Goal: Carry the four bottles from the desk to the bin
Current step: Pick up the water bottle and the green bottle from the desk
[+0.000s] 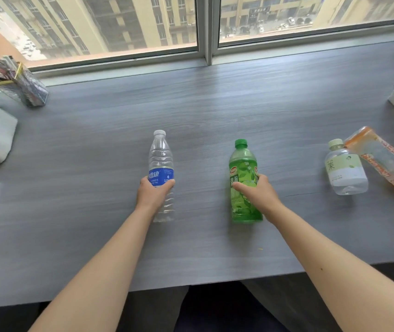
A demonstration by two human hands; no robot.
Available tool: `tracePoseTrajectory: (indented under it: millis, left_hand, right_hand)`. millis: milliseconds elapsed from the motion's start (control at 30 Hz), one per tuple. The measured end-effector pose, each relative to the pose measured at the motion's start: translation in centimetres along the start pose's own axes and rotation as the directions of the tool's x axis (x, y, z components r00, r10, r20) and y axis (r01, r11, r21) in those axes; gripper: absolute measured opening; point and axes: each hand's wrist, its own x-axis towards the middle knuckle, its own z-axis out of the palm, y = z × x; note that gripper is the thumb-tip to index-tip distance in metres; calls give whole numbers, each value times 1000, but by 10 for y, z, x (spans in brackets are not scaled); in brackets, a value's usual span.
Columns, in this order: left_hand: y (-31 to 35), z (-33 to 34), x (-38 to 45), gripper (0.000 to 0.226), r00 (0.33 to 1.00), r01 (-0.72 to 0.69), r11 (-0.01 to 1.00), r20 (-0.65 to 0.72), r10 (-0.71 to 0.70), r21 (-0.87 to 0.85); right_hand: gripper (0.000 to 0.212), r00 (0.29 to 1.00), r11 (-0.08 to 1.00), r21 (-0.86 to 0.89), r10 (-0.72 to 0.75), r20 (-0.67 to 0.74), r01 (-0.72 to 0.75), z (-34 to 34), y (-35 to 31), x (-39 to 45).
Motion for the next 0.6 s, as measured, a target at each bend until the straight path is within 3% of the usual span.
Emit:
tracePoseTrajectory:
  millis: [33, 167, 267, 367, 600]
  left_hand:
    - [-1, -4, -7, 38, 999, -6, 999, 51, 8, -50]
    - [-10, -22, -42, 62, 980, 20, 984, 199, 15, -175]
    - [-22, -34, -67, 53, 960, 28, 976, 277, 34, -218]
    - [-41, -44, -90, 43, 934, -7, 983, 350, 72, -183]
    - [-87, -60, -143, 45, 844, -97, 990, 518, 138, -107]
  right_hand:
    - [73, 999, 998, 56, -12, 48, 9, -2, 0, -4]
    - [66, 967, 962, 273, -90, 239, 22, -8, 2, -27]
    - [69, 940, 929, 370, -145, 307, 22, -13, 9, -51]
    - [84, 944, 922, 383, -178, 279, 60, -15, 20, -83]
    - [80, 988, 930, 367, -88, 129, 35, -3, 82, -155]
